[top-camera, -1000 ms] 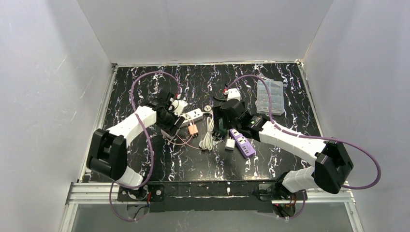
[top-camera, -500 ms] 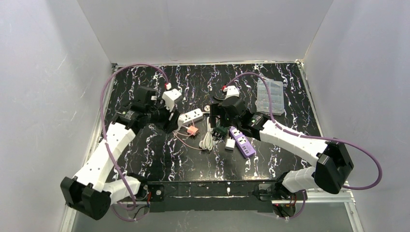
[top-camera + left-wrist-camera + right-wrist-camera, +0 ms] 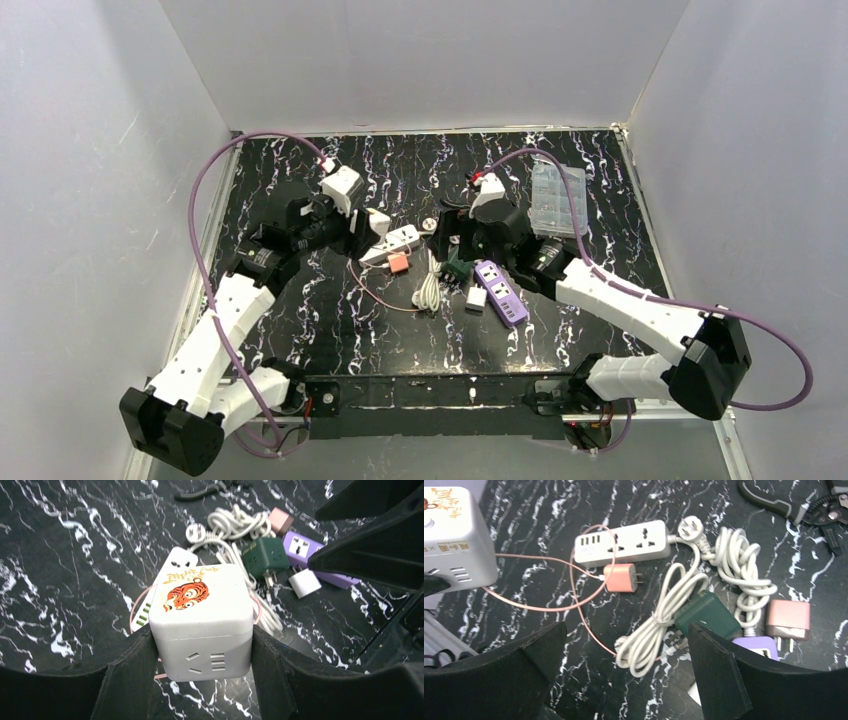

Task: Insert the plug
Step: Pick up the plug from the center of the board.

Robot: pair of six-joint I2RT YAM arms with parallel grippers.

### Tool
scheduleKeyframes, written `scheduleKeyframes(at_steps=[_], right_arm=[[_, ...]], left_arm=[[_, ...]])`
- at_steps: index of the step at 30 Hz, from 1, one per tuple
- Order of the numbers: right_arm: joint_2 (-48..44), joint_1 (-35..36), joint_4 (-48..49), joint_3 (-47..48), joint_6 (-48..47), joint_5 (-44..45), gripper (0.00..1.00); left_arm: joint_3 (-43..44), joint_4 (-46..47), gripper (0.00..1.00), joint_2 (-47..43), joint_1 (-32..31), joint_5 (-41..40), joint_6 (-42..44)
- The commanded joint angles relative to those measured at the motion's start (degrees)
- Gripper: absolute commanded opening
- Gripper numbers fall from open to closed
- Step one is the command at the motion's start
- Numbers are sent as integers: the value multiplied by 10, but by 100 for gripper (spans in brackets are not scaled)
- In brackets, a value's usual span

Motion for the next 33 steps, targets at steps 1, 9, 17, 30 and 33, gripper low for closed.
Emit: scheduleKeyframes(at_steps=[1,9,17,30,33], right_arm=[[-1,-1,52,7,25,-19,100],[75,18,134,19,62,-26,100],[-25,47,157,-5,-18,-48,100],[-152,47,209,12,-144,-388,100],[-113,47,212,44,-139,-453,100]], left_arm=[[-2,83,0,-45,2,36,-18],[-25,77,0,-114,1,66,-13],[30,50,0,-147,2,140,31],[79,-59,0,-183,2,411,98],[92,-54,0,-172,1,451,62]])
